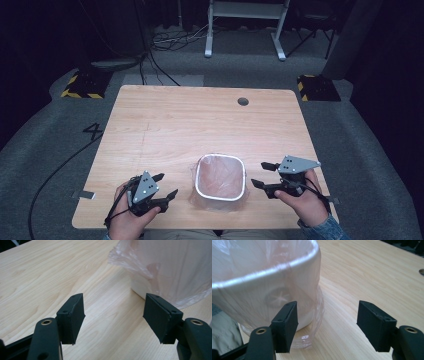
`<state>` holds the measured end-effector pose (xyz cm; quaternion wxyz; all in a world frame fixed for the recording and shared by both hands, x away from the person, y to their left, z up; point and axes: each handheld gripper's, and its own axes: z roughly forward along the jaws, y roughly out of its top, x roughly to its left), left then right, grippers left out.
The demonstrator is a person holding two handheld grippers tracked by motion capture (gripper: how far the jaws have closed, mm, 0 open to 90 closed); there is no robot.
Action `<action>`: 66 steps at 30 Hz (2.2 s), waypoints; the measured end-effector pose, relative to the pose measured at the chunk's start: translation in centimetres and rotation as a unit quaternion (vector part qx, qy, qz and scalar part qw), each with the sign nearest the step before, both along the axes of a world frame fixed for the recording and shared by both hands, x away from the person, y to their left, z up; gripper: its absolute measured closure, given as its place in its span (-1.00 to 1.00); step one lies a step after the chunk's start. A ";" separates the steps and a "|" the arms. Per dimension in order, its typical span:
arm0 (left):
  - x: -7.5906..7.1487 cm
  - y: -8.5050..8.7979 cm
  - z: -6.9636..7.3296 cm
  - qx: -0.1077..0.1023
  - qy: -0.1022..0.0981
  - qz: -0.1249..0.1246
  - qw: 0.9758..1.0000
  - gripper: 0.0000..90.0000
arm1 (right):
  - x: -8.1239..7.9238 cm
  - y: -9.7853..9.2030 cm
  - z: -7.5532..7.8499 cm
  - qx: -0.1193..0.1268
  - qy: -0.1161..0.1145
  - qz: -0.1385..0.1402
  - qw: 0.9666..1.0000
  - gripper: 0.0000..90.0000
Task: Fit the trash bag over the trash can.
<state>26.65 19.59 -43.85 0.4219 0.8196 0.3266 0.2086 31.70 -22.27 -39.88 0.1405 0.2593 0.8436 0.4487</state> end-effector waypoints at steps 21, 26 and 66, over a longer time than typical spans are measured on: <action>1.0 1.0 -0.2 -0.019 0.008 0.007 1.000 -0.27 | 1.4 2.9 5.8 -0.005 -0.037 0.029 0.999 -0.35; 0.7 1.4 -0.3 -0.019 0.006 0.013 1.000 -0.27 | 2.1 4.0 6.2 -0.012 -0.035 0.040 0.999 -0.38; -2.7 4.3 -1.0 -0.030 0.014 0.064 0.997 -0.27 | 5.5 15.3 2.2 -0.152 -0.029 0.117 0.981 -0.38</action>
